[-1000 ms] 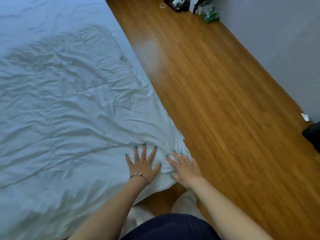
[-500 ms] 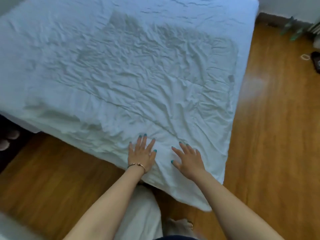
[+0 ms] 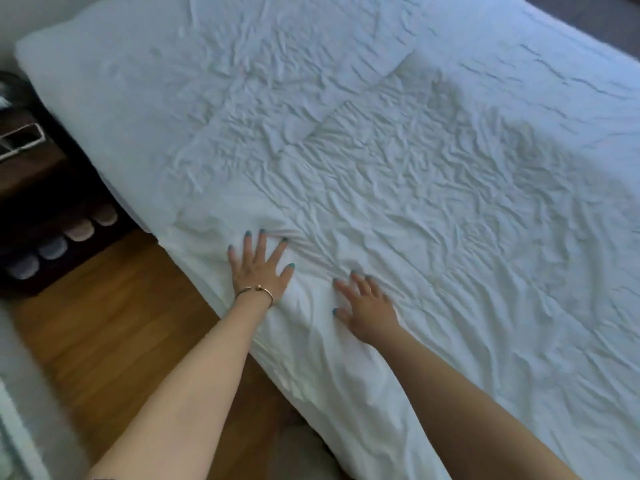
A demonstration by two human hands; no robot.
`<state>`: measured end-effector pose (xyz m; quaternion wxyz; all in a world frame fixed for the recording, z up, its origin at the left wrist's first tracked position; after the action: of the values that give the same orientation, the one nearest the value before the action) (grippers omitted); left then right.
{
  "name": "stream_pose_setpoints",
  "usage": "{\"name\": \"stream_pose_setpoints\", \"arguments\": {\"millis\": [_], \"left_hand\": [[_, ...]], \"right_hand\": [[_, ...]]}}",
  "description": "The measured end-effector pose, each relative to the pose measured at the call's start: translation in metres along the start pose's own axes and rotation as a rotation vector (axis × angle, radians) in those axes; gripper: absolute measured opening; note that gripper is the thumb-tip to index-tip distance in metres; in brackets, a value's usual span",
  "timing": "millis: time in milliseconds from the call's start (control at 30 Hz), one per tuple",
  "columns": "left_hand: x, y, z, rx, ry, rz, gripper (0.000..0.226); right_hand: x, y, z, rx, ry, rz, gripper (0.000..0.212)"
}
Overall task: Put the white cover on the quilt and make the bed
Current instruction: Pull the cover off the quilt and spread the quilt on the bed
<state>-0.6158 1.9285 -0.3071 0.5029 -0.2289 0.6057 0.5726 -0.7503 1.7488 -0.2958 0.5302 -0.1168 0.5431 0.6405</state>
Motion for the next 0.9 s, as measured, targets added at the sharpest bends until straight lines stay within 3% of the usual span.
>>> {"name": "stream_pose_setpoints", "arguments": {"millis": [100,200,300,400,533,600,633,700,800,900], "left_hand": [[-0.005,-0.037,0.038,-0.078,0.115,0.033,0.062],[-0.005,-0.055,0.083,-0.297,0.438,-0.018,0.075],[0.005,-0.053,0.119,-0.551,0.846,-0.015,0.111],[0.009,-0.052,0.124,-0.613,1.123,-0.021,0.133],[-0.013,-0.047,0.096,-0.564,1.205,-0.243,0.11],[-0.023,-0.037,0.073,-0.579,1.331,-0.253,0.086],[-0.028,-0.032,0.062,-0.576,1.332,-0.237,0.065],[-0.044,-0.019,0.037,-0.486,1.114,-0.178,0.03],[-0.061,0.006,-0.019,-0.262,0.657,-0.209,0.03],[-0.074,0.047,-0.096,-0.001,0.529,-0.294,0.041]], "right_hand": [[-0.013,-0.047,0.031,-0.081,0.065,0.02,0.064],[-0.016,-0.078,0.051,-0.124,0.131,0.072,0.067],[-0.013,-0.088,0.054,-0.113,0.142,0.123,0.068],[-0.007,-0.082,0.049,-0.128,0.164,0.116,0.066],[-0.002,-0.067,0.047,-0.184,0.184,0.063,0.066],[-0.002,-0.06,0.042,-0.203,0.154,0.085,0.066],[-0.004,-0.055,0.04,-0.217,0.122,0.106,0.066],[-0.011,-0.042,0.033,-0.234,-0.037,0.113,0.066],[-0.036,-0.012,0.009,-0.213,-0.404,-0.073,0.066],[-0.059,0.031,-0.035,-0.176,-0.656,-0.275,0.069]]}}
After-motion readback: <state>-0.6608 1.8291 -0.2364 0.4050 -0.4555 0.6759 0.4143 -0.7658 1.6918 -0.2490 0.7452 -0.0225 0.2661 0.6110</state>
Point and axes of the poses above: each hand's wrist, its own y-axis away from the middle knuckle, its own x-axis out of the palm, z = x × y, the point moved 5 cm from there along -y, towards the middle knuckle, and after that the axes turned 9 degrees about -y, right-handed, at the moved point
